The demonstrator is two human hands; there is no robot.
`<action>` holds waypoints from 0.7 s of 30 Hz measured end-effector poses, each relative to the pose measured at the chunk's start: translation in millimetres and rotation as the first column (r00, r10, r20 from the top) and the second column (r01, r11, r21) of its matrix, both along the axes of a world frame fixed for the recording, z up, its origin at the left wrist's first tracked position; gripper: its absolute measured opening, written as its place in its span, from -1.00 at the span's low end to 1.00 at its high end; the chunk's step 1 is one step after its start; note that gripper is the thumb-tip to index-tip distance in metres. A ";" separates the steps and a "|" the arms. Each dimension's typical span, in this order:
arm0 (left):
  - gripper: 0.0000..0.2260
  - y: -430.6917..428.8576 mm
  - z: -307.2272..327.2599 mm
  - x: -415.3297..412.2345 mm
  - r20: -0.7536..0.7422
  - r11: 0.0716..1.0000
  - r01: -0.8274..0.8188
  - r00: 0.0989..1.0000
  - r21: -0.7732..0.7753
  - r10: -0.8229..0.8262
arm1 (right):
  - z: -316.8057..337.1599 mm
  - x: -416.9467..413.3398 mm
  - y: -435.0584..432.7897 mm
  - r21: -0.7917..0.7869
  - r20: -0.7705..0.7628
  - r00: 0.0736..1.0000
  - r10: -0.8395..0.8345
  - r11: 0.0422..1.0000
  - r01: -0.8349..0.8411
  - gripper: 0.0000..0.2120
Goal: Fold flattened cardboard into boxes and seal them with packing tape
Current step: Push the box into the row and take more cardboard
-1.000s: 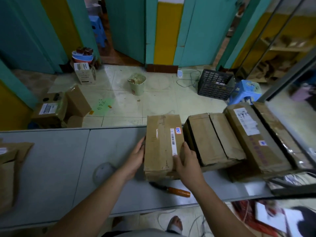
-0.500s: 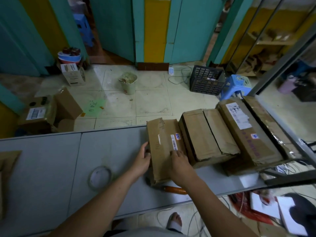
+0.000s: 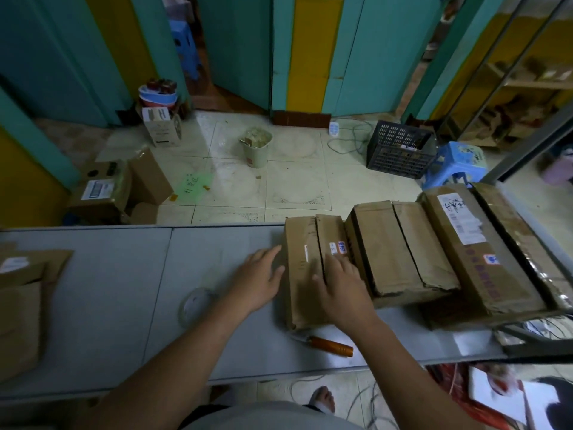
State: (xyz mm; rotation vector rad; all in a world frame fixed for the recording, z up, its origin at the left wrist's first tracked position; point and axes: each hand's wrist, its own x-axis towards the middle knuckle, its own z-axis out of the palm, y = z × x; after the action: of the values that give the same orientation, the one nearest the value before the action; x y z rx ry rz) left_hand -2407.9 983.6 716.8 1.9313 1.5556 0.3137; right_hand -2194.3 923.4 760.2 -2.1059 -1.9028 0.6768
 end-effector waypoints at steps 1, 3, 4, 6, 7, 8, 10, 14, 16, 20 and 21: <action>-0.48 3.4 9.1 -8.0 -0.053 0.998 -0.001 0.999 0.063 0.004 | 4.0 -2.4 5.7 0.021 0.017 1.000 0.027 0.999 -0.027 -0.43; -0.47 9.0 24.6 -26.2 -0.149 0.987 0.001 0.989 0.162 0.023 | 12.5 -13.6 19.7 0.043 0.027 0.995 0.096 0.994 -0.097 -0.40; -0.45 11.1 30.7 -37.5 -0.185 0.982 -0.008 0.982 0.191 0.045 | 16.5 -22.4 28.1 0.050 0.032 0.990 0.137 0.989 -0.138 -0.39; -0.43 11.1 41.1 -68.1 -0.235 0.973 -0.056 0.966 0.223 0.109 | 23.5 -47.3 45.9 0.072 0.055 0.972 0.227 0.970 -0.231 -0.36; -0.42 9.5 44.8 -86.1 -0.251 0.967 -0.088 0.956 0.241 0.150 | 26.5 -62.7 55.0 0.086 0.070 0.957 0.280 0.955 -0.285 -0.35; -0.42 6.3 47.4 -105.6 -0.262 0.958 -0.126 0.945 0.256 0.195 | 29.5 -79.8 63.8 0.094 0.085 0.938 0.335 0.935 -0.342 -0.33; -0.42 -2.7 51.8 -148.9 -0.270 0.938 -0.219 0.917 0.269 0.292 | 35.2 -119.4 80.5 0.101 0.110 0.892 0.438 0.888 -0.448 -0.31; -0.42 -33.7 58.1 -242.1 -0.257 0.865 -0.404 0.839 0.298 0.480 | 45.6 -214.1 102.5 0.150 0.127 0.773 0.621 0.759 -0.634 -0.33; -0.41 -53.9 58.0 -285.9 -0.222 0.810 -0.508 0.788 0.294 0.575 | 47.9 -265.4 107.4 0.175 0.125 0.701 0.702 0.680 -0.712 -0.34; -0.40 -96.6 42.6 -364.1 -0.211 0.698 -0.662 0.666 0.273 0.715 | 42.6 -367.7 107.7 0.158 0.096 0.568 0.818 0.550 -0.820 -0.35; -0.38 -107.0 35.2 -381.5 -0.249 0.690 -0.682 0.644 0.241 0.724 | 38.7 -391.9 106.3 0.146 0.091 0.536 0.839 0.521 -0.841 -0.34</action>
State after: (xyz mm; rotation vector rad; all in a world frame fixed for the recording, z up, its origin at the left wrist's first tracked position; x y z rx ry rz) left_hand -2789.5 876.7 752.0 1.4010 2.5582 0.4343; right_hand -2586.2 1029.6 799.0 -0.9306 -2.8436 0.5979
